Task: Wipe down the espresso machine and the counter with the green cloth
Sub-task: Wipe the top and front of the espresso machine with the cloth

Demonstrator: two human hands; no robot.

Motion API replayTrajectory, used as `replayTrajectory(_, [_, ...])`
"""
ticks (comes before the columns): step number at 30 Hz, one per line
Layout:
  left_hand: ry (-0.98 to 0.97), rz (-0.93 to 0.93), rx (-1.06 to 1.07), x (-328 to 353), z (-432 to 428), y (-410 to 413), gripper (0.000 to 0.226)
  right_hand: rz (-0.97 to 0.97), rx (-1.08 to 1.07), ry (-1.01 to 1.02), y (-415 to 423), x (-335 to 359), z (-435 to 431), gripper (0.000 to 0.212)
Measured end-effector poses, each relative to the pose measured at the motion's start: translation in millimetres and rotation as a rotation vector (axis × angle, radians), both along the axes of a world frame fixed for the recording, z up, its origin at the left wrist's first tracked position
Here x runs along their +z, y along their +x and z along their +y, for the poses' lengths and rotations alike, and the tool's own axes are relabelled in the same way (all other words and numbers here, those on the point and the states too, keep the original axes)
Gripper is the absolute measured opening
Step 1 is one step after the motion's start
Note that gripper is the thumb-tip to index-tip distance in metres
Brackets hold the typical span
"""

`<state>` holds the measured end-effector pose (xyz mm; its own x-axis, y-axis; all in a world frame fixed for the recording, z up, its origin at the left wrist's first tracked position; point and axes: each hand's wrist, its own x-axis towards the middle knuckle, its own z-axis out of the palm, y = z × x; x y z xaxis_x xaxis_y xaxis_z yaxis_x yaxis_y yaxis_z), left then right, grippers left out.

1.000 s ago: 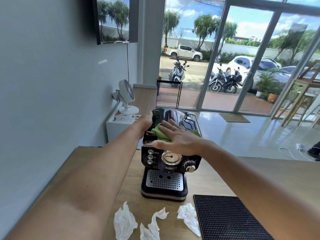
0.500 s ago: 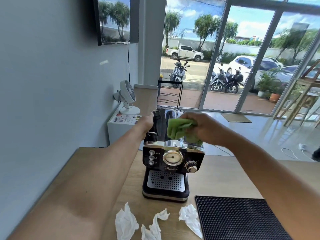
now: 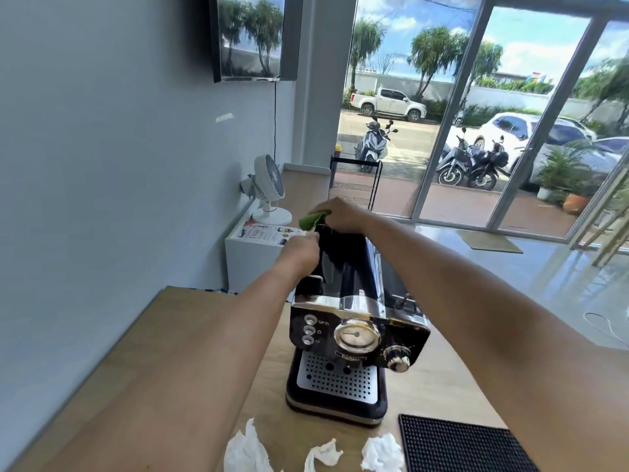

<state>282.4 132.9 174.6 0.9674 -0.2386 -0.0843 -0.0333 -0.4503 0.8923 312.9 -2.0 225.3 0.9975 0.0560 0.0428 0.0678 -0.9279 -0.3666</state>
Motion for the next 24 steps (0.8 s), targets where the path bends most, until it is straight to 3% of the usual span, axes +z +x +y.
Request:
replayTrajectory(3, [0.031, 0.004, -0.018, 2.5, 1.6, -6.0, 0.044, 0.119, 0.045, -0.051, 0.4, 5.0, -21.1, 0.024])
replayTrajectory(10, [0.061, 0.001, 0.009, 1.0, 0.0, -2.5, 0.037, 0.187, 0.134, -0.037, -9.2, -2.3, -26.3, 0.049])
replayTrajectory(13, [0.095, 0.01, 0.05, 0.3, -1.8, -0.6, 0.039, 0.32, 0.106, 0.1, 7.7, 0.2, 0.9, 0.047])
replayTrajectory(15, [0.109, 0.009, 0.053, 0.1, -0.9, -1.4, 0.044, 0.379, 0.067, 0.088, 14.3, 5.2, 11.6, 0.047])
replayTrajectory(21, [0.133, -0.018, 0.01, 4.2, -1.1, -6.7, 0.042, 0.259, -0.072, -0.107, 20.6, 9.6, -1.3, 0.043])
replayTrajectory(24, [0.136, -0.035, -0.003, 2.3, -0.9, -5.9, 0.04, 0.296, -0.065, -0.118, 21.8, 8.8, 6.5, 0.035])
